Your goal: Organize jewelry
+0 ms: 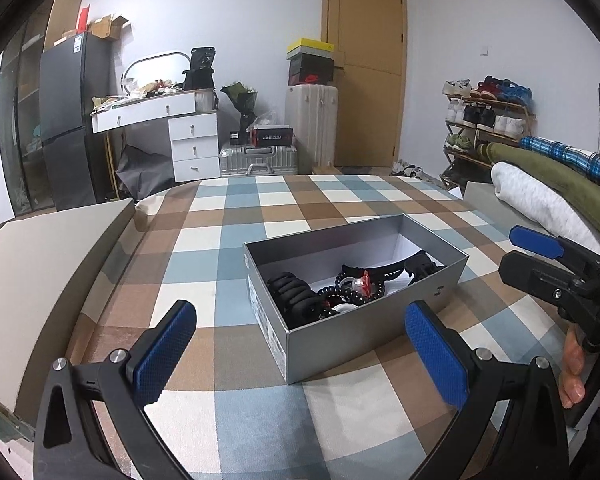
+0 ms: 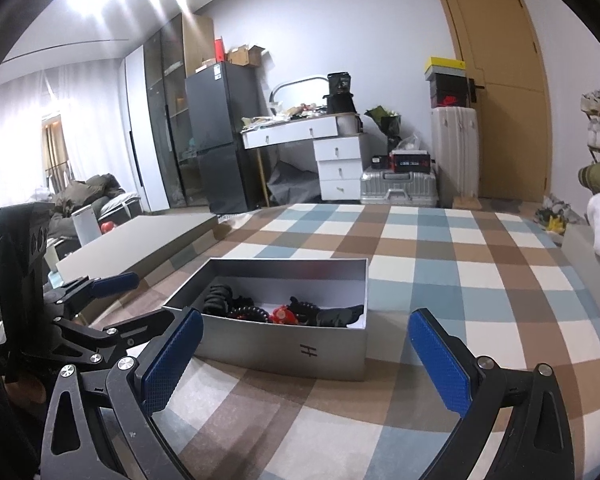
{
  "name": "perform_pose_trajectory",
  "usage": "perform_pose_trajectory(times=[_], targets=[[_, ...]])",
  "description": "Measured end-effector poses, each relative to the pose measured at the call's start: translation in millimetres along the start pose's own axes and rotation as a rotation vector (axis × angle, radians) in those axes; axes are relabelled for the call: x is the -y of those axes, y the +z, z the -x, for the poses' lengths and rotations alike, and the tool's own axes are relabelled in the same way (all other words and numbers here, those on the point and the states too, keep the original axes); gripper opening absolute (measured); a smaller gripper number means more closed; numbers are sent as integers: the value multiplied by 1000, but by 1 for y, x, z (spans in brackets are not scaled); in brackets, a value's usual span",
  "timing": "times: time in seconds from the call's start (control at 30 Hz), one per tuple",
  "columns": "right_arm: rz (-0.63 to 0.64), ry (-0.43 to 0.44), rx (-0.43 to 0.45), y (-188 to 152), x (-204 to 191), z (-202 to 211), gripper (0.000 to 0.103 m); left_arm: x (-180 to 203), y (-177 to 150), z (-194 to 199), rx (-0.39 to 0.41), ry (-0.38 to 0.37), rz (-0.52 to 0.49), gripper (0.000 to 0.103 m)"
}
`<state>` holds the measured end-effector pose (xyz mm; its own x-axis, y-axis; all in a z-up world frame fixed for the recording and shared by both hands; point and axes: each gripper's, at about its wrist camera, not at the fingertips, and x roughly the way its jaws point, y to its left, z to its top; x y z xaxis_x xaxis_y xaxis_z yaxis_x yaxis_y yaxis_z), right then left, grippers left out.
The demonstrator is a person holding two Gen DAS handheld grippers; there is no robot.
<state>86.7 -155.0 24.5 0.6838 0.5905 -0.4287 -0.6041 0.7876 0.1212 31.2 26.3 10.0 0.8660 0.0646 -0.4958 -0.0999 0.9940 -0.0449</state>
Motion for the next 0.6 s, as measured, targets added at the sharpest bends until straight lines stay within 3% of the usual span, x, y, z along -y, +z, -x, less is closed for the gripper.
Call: perform_pose_trajectory(times=[0.6], targets=[[41,-25,39,-7,-6,6,103,1,-2,3,17,11,-7,102]])
